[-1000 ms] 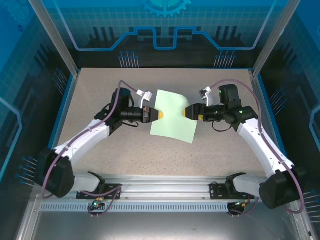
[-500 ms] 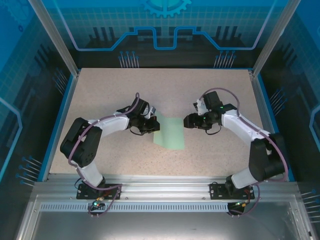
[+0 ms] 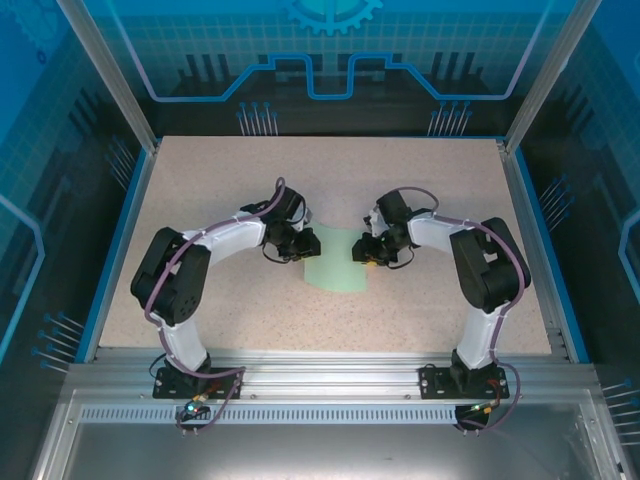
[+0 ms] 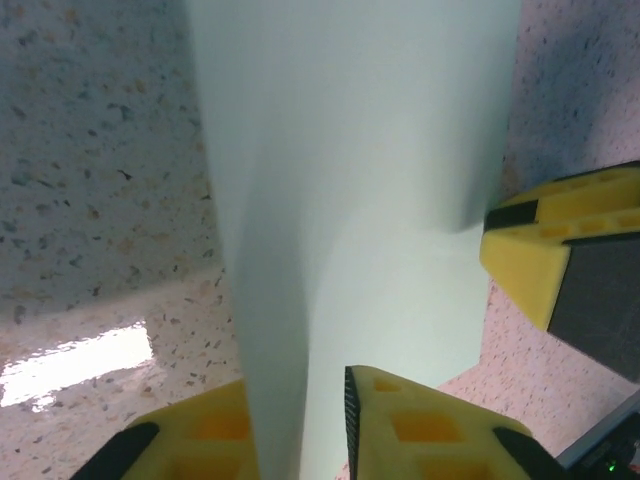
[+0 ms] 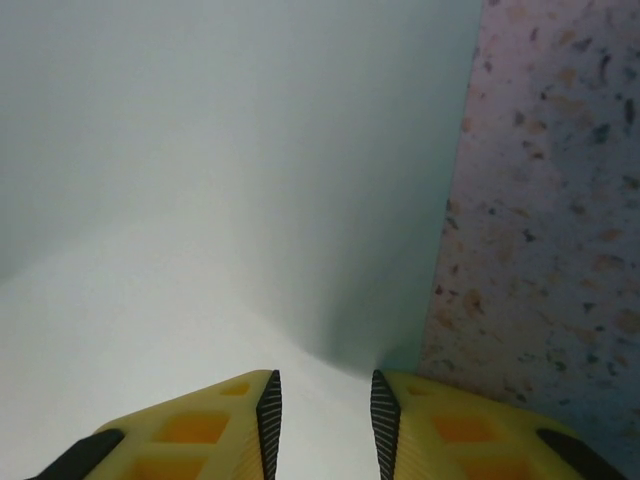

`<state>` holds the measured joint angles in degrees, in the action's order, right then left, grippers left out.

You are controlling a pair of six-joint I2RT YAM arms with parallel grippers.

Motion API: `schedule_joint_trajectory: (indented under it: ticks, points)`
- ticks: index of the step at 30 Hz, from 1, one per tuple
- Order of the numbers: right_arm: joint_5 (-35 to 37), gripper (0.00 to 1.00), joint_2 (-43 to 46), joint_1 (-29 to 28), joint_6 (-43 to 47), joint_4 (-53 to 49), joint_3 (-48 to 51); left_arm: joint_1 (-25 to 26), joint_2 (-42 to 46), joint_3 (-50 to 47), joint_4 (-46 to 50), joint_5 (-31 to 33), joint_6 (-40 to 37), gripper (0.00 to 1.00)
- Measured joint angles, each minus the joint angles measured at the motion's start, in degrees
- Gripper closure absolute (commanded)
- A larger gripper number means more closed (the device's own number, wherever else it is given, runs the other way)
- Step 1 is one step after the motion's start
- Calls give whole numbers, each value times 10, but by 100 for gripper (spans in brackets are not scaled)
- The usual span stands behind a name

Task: Fold a paper plane with a square sheet of paper (fold left side to right side)
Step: Place a square sheet of paper at the center of the table, then first fold in half a square sheet of paper at the center of the table.

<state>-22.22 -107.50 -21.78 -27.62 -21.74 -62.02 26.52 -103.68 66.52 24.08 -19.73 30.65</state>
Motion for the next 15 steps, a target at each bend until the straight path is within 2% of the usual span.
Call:
schedule_joint_trajectory:
  ticks: [4,7,15]
  points:
    - [12,69,0,-4,0,0,0,5,-1,6,-4,-10,5,49]
    - [14,69,0,-4,-1,7,5,7,-1,6,-21,-26,17,38]
    - [10,68,5,-3,-7,26,17,18,-1,6,-96,-81,56,26]
